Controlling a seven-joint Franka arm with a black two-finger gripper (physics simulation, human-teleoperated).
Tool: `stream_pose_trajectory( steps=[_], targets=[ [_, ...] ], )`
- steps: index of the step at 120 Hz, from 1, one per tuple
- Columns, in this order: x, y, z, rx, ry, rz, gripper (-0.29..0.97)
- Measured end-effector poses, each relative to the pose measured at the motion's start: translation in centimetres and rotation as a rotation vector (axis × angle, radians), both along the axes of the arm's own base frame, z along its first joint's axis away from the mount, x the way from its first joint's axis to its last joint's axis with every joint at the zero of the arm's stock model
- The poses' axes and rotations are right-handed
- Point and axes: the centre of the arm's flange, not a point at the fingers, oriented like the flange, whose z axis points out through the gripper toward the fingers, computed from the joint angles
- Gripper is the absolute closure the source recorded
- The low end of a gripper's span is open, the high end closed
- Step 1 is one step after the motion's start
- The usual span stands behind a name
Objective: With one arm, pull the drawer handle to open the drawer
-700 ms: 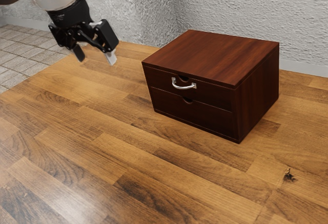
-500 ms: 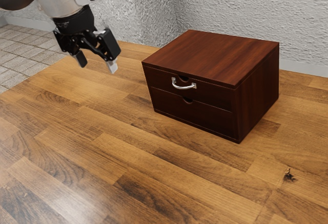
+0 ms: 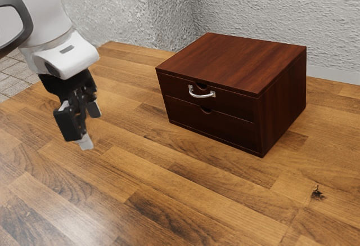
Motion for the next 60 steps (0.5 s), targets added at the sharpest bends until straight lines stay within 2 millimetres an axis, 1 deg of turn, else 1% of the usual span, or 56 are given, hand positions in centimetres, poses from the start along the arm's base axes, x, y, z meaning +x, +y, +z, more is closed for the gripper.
stream_pose_trajectory(
  steps=[5,11,28,39,52,60],
  targets=[
    [-0.3,0.5,-0.8,0.010,-0.020,-0.056,0.00],
    [0.1,0.9,-1.3,0.049,-0.049,-0.126,0.00],
    [1.3,2.4,-0.6,0.136,-0.125,-0.287,0.00],
    [1.9,5.8,0.3,0.154,-0.159,-0.330,0.00],
    [3.0,7.6,2.0,0.193,-0.197,-0.395,0.00],
    [4.5,9.2,1.8,0.209,-0.189,-0.416,0.00]
  ],
)
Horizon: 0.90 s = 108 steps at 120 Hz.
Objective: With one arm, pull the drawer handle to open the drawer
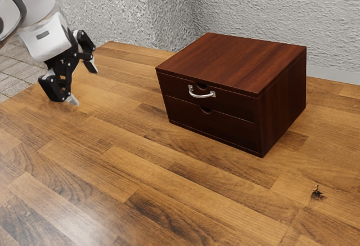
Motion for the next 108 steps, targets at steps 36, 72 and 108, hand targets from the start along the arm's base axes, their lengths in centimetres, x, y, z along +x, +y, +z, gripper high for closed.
stream_pose_trajectory(
  steps=[36,72,108],
  targets=[
    [4.5,2.2,0.8,0.089,0.001,-0.133,0.00],
    [5.3,8.0,0.7,0.151,0.011,-0.143,0.00],
    [5.9,10.0,2.1,0.170,-0.034,-0.184,0.00]
  ],
)
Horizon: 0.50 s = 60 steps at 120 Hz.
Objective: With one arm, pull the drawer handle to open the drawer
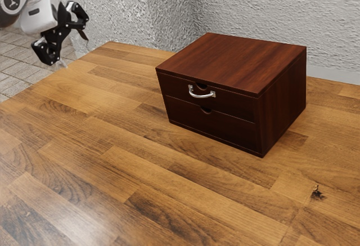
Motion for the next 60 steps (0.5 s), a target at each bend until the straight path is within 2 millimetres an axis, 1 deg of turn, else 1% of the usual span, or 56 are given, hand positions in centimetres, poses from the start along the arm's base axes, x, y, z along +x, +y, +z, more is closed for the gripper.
stream_pose_trajectory(
  steps=[10,42,49,60],
  targets=[
    [0.1,-0.2,0.8,0.007,-0.017,-0.020,0.00],
    [0.1,-1.1,2.3,0.018,-0.045,-0.075,0.00],
    [0.2,-1.2,2.3,0.019,-0.045,-0.084,0.00],
    [1.0,-1.3,1.5,0.018,-0.029,-0.095,0.00]
  ],
)
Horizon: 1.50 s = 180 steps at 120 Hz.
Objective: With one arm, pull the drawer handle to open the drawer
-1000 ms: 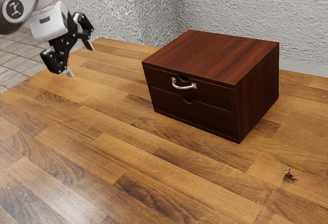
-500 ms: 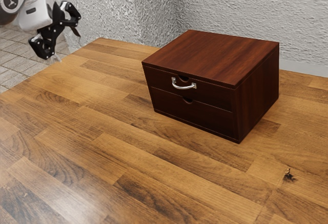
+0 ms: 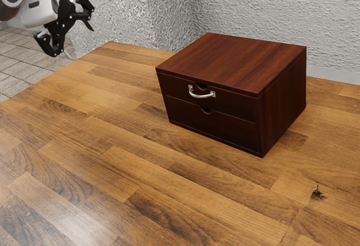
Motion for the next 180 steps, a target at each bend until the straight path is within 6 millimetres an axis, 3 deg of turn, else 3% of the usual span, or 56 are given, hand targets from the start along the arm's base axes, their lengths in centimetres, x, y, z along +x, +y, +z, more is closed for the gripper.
stream_pose_trajectory(
  steps=[15,44,64,134,163,180],
  targets=[
    [0.7,-0.4,-0.6,0.001,0.009,-0.021,0.01],
    [1.3,-1.9,-0.8,-0.018,-0.007,-0.078,0.23],
    [1.3,-2.2,-0.6,-0.020,-0.014,-0.093,0.31],
    [0.2,3.1,-0.6,-0.048,-0.081,-0.007,0.35],
    [1.4,0.7,-0.4,-0.042,-0.111,-0.053,0.35],
    [3.0,-1.4,-3.7,-0.059,-0.074,-0.095,0.35]
  ],
)
